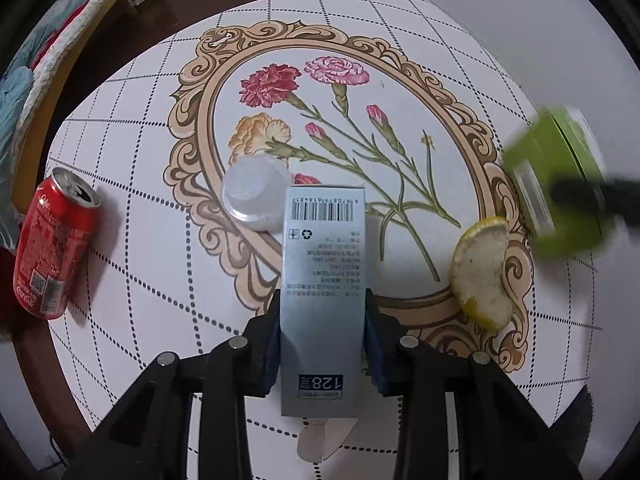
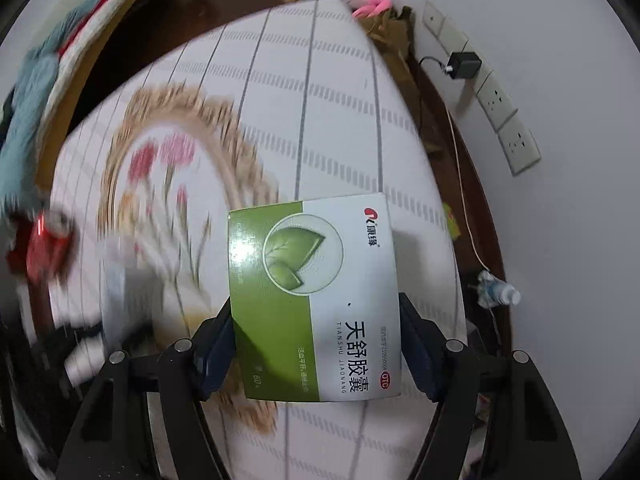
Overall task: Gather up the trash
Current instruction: 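Grasp the white medicine box with the left tool while the right tool grasps the green medicine box, then carry both boxes over the white bin and open both tools to drop them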
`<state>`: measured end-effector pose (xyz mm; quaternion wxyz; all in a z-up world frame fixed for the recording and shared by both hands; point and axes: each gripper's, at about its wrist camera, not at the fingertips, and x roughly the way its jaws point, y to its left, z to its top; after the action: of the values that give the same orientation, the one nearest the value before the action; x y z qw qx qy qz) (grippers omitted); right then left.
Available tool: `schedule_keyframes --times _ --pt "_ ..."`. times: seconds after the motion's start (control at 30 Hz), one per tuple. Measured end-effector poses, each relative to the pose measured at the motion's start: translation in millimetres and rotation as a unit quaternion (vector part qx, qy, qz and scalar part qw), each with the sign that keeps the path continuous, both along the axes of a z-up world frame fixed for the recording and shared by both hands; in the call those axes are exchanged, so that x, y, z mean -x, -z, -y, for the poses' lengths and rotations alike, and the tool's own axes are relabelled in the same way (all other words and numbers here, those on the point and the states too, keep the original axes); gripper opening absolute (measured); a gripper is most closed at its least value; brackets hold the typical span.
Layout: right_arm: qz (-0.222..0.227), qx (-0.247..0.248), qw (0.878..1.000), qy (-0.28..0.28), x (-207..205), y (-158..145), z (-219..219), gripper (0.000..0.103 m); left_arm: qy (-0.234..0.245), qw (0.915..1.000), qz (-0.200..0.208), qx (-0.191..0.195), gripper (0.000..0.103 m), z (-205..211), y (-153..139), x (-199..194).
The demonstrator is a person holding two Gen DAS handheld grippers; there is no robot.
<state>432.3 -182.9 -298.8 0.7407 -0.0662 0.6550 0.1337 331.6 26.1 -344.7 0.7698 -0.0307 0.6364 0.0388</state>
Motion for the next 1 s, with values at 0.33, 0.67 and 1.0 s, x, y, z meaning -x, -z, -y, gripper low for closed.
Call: schedule_keyframes --times 0.33,0.67,1.0 --pt "-0.007 0.024 1.0 0.004 40 16 2 0.077 -0.001 1.0 -0.001 -0.005 0.031 4 -1 -8" --pt "0.054 0.013 0.998 0.006 61 -6 -2 0.072 -0.024 0.9989 0.033 -0.022 0.03 11 -21 13" --pt "0.148 -0.083 0.985 0.023 123 -97 -27 0.072 -0.104 0.9837 0.146 -0.015 0.03 -30 -116 92"
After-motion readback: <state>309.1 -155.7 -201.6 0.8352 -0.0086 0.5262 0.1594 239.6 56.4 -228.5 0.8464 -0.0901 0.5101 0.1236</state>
